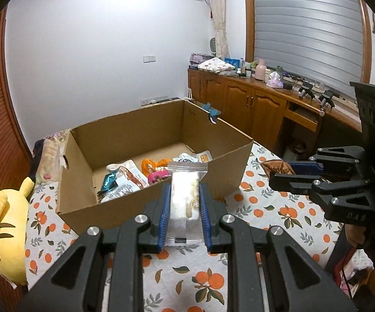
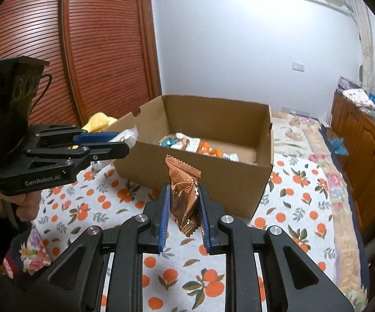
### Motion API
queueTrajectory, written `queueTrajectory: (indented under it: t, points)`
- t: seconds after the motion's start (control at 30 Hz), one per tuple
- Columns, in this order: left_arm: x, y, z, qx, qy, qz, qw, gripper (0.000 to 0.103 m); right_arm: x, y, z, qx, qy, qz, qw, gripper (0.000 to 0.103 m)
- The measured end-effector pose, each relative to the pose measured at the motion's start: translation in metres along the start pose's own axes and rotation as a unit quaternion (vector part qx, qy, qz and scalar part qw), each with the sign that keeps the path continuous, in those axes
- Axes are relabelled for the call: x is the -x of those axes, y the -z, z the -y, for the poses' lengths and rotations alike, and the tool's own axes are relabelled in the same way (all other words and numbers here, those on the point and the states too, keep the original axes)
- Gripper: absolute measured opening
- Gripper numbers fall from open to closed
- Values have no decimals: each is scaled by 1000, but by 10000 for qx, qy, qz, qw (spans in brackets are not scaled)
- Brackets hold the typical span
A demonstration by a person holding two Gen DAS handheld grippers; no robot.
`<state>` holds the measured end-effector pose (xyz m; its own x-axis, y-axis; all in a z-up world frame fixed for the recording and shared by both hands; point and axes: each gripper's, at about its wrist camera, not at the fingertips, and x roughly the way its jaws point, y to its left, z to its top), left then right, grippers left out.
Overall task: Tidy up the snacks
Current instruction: 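Carry the copper wrapper with the right tool while the left tool carries the white packet over the box, then open both tools to drop the white packet and copper wrapper into the box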
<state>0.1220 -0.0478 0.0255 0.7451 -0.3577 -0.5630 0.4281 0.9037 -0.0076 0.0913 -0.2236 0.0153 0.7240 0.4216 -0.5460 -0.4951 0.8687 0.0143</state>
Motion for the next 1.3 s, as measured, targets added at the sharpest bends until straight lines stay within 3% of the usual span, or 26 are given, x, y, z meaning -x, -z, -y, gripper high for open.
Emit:
queueTrajectory:
  t: [0.3,0.67,1.0,1.3]
  points:
    - [-9,-12,-28,169,-141,89,9997,19,-12,-26,-1,163,-76,121,9998,19]
    - [-50,-27,-79,427,-310,33,9986,20,-56,-61,10,294,-168,110,9994,19]
    - [-83,-30,-107,602,-296,-110,9977,20,-106,-68,27,205,-271,-126,9993,19]
    - [-91,-36,-113,674,-308,-68,9972,28,-134,-73,32,129,-376,-266,9989,20]
